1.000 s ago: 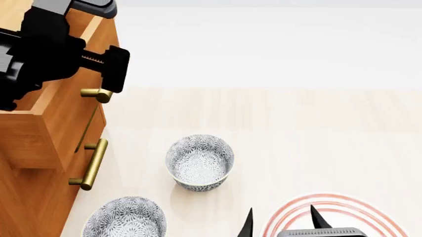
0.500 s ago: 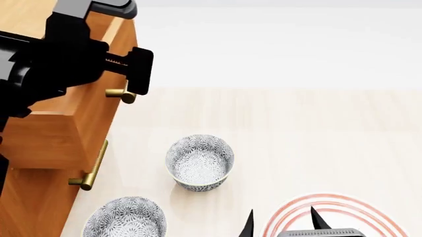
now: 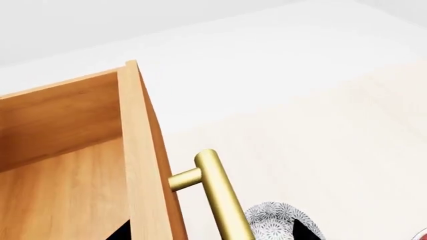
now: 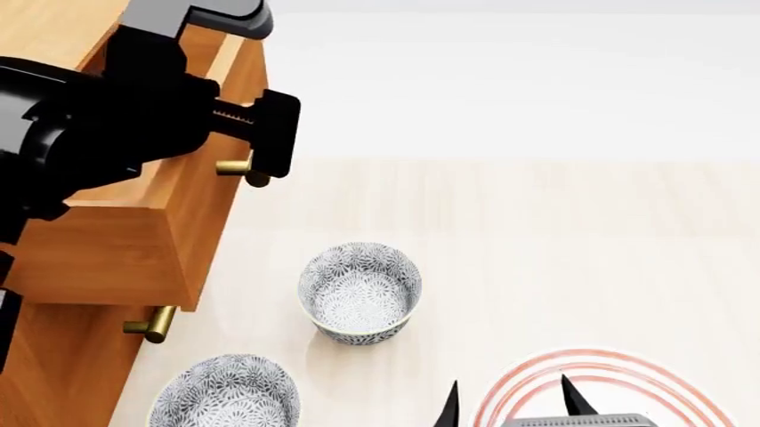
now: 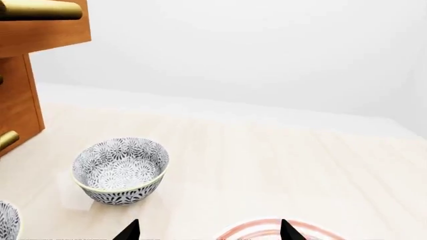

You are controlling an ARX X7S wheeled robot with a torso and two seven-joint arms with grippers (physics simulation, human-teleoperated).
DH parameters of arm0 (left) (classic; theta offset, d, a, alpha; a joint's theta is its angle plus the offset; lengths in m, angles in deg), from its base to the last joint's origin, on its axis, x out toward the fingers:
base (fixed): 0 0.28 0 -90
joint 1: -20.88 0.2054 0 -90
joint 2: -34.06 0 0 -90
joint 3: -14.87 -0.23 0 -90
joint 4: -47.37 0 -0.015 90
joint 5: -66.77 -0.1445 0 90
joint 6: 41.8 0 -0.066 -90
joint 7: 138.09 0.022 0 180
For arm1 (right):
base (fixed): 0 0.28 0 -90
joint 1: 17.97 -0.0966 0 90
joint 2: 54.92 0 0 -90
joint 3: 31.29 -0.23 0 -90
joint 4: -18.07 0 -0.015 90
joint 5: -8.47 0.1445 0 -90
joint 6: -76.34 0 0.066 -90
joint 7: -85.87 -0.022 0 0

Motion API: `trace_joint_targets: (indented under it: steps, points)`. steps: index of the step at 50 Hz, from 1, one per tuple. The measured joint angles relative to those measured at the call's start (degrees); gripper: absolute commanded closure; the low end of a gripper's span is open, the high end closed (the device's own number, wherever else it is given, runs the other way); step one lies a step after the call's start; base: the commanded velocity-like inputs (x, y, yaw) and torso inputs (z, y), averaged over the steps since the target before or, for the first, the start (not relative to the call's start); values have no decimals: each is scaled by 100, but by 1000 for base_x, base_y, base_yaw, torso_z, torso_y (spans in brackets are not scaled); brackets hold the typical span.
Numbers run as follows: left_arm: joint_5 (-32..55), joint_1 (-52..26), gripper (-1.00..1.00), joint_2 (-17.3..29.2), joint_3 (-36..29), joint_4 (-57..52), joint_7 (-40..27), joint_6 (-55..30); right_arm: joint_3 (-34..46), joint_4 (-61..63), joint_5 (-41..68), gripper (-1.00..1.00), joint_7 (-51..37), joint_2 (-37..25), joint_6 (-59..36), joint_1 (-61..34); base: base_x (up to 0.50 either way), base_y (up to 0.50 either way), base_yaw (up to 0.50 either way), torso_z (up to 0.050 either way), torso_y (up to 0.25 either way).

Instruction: Open the top drawer of the cabinet.

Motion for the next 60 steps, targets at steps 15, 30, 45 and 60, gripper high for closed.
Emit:
trace_joint_targets:
  steps: [15, 30, 45, 60]
  points:
    - [1424, -304, -100, 2, -1325, 386, -580, 331, -19, -75, 29, -100, 20, -35, 56, 25, 0, 0, 0, 0, 0]
    - [3119, -620, -100, 27, -2908, 733, -1025, 814, -28, -184, 44, -100, 44, -47, 128, 43, 0, 0, -2, 0, 0]
    - [4101, -764, -100, 70, -3849, 798, -1233, 1117, -18, -212, 55, -100, 36, -59, 130, 47, 0, 0, -1, 0, 0]
    - [4739, -800, -100, 89, -4468, 410, -1561, 1260, -30, -168, 68, -100, 3, -96, 127, 98, 0, 0, 0, 0, 0]
